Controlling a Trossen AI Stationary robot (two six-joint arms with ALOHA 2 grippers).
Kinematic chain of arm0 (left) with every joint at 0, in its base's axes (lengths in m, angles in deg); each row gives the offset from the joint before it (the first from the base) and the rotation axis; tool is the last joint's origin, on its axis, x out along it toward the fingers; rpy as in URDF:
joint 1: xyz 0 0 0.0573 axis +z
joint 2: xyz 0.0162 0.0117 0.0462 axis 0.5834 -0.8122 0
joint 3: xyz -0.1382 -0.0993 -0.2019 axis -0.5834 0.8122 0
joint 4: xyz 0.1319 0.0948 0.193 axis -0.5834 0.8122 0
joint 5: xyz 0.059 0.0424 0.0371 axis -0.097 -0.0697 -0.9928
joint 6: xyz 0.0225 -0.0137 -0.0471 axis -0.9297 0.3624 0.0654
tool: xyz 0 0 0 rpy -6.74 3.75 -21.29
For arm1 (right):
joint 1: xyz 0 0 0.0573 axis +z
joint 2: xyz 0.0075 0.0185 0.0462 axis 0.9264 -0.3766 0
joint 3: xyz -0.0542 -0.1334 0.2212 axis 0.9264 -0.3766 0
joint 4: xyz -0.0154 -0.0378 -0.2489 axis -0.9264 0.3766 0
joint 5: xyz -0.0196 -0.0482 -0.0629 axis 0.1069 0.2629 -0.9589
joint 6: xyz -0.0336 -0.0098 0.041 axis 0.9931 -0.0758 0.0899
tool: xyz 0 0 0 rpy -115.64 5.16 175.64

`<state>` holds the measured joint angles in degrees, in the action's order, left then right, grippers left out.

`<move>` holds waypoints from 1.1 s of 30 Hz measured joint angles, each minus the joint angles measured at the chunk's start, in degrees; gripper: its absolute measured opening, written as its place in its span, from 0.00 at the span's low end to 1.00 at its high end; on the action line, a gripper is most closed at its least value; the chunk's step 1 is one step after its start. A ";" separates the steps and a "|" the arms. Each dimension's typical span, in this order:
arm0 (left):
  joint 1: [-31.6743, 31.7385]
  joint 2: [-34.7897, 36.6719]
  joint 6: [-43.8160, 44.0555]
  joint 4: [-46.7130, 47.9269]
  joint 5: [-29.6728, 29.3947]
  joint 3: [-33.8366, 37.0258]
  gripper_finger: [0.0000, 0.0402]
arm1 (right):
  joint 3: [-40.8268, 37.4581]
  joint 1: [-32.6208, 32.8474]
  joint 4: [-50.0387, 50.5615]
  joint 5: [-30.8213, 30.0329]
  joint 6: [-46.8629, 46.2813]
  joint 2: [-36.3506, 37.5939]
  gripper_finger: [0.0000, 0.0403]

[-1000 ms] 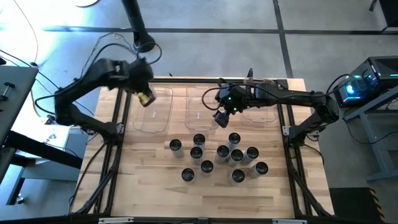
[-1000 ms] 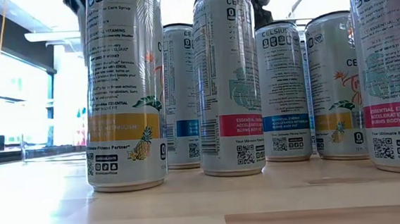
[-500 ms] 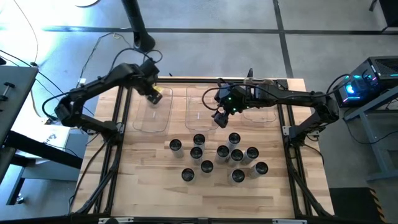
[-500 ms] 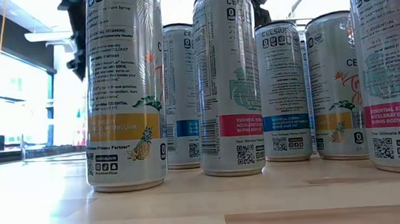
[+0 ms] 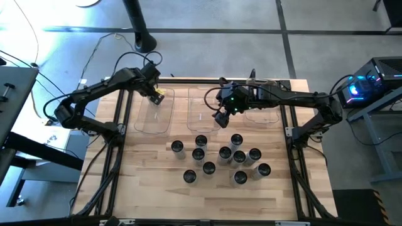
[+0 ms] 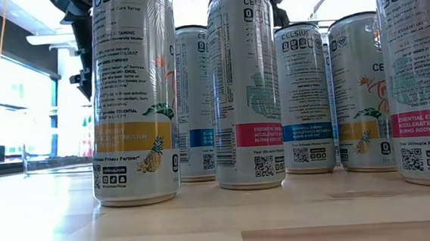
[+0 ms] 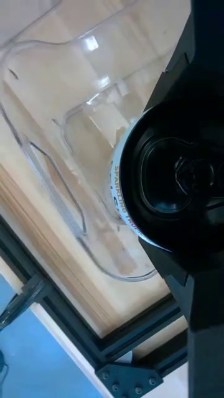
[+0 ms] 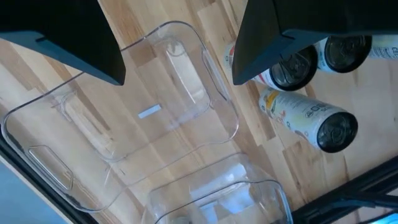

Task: Sort soda cans
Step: Put the white-yellow soda can into the top left transparent bin

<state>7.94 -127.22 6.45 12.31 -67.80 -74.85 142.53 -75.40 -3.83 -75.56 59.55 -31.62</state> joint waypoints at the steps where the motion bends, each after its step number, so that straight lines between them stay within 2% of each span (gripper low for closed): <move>1: 0.21 0.00 0.00 0.08 0.00 0.01 0.61 | 0.00 -0.01 -0.04 0.00 -0.04 0.00 0.72; 3: 0.57 0.00 -0.04 0.87 -0.07 0.07 0.64 | 0.00 -0.01 -0.08 0.00 -0.04 0.00 0.72; 8: 0.62 0.07 -1.74 0.54 -0.25 0.05 0.80 | 0.00 -0.01 -0.97 0.00 -0.04 0.00 0.72; 11: 0.62 0.07 -2.03 0.53 0.03 0.03 0.84 | 0.00 0.00 -1.11 0.02 -0.04 0.00 0.72; 26: 0.60 0.04 -2.11 0.87 0.68 0.00 0.86 | 0.00 -0.01 -1.18 0.07 -0.24 0.00 0.72; 33: 0.60 0.95 -2.18 3.54 1.48 -5.03 0.86 | 0.00 -0.01 -1.16 0.08 -0.24 0.00 0.72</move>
<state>8.54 -126.26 4.28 15.85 -66.32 -79.89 142.53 -75.41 -4.99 -75.48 59.31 -31.62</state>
